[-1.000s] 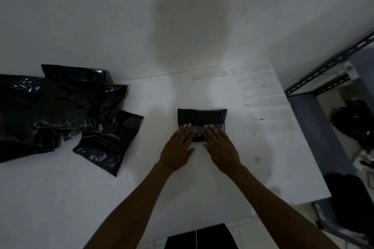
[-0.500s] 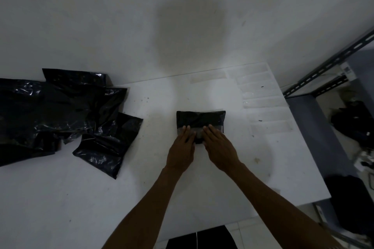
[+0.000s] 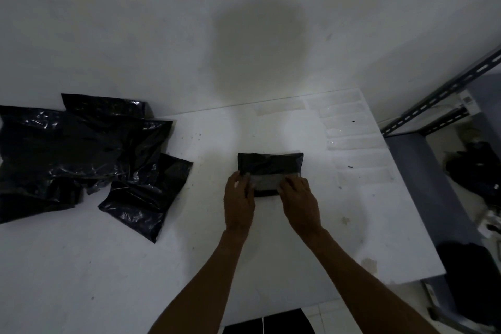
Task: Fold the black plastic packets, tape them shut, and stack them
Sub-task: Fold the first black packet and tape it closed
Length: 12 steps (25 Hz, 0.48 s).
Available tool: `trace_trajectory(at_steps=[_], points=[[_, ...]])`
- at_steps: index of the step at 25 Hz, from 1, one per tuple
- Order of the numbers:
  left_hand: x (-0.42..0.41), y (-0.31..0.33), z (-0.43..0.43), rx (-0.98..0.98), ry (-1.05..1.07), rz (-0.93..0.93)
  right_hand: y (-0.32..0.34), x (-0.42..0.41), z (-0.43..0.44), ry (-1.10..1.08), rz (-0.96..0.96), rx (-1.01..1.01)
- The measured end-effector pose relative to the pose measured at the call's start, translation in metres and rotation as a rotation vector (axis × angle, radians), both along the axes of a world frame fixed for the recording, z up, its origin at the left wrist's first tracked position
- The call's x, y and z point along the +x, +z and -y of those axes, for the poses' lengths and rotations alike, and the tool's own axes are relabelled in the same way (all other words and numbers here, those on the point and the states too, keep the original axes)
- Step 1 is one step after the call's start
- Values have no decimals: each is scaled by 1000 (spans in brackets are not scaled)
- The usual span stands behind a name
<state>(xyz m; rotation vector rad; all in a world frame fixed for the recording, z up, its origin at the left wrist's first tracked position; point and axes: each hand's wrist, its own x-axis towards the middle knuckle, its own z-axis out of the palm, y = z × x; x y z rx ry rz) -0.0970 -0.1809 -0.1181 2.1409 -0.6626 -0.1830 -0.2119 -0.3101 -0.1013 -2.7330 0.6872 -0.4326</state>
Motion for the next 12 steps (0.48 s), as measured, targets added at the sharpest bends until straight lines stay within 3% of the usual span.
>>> trace_trajectory(at_steps=[4, 12], points=[[2, 9, 14, -35, 218, -174, -9, 19, -9, -336, 144, 223], [11, 16, 19, 55, 174, -245, -2, 40, -13, -508, 100, 417]])
